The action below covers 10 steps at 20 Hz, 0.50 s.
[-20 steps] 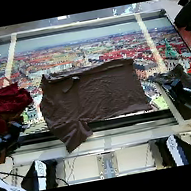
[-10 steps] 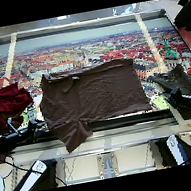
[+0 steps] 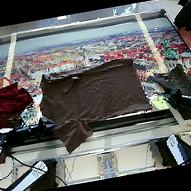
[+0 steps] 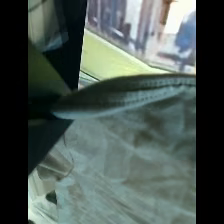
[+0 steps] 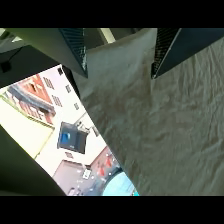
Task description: Fold the shirts.
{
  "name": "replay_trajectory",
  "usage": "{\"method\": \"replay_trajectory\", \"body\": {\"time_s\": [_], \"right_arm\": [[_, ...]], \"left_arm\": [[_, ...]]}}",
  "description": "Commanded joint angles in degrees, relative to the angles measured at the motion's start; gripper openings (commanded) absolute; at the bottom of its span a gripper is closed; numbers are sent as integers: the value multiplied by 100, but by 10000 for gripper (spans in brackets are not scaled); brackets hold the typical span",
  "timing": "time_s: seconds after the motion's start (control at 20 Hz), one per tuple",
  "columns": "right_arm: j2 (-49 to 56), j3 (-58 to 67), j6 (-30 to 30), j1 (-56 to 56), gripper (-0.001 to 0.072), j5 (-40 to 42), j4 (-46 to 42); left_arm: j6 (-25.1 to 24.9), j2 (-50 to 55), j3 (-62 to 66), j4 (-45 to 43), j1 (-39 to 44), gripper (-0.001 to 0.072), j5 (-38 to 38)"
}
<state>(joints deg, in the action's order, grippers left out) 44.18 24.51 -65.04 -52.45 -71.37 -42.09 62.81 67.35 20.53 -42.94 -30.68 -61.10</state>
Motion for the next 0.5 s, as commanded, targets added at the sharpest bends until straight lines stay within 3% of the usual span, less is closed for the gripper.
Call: {"method": "replay_trajectory", "body": {"time_s": [0.0, 0.1, 0.3, 0.35, 0.4, 0.45], "right_arm": [[4, -11, -153, 0, 446, -417, -306], [7, -205, -470, 0, 447, -693, -785], [11, -1163, -1215, 0, 443, -57, -450], [11, -1320, -1215, 0, 406, 144, -271], [11, -1408, -1209, 0, 321, 289, -142], [13, -1445, -1211, 0, 318, 415, -50]], "left_arm": [[-28, 122, 7, 437, 317, 12, 254], [-28, 120, 20, 584, 297, 11, 415], [-28, 103, 35, 577, 297, 11, 435], [-28, 103, 37, 577, 297, 11, 435], [-28, 103, 39, 577, 297, 11, 435], [-28, 103, 42, 579, 297, 11, 437]]}}
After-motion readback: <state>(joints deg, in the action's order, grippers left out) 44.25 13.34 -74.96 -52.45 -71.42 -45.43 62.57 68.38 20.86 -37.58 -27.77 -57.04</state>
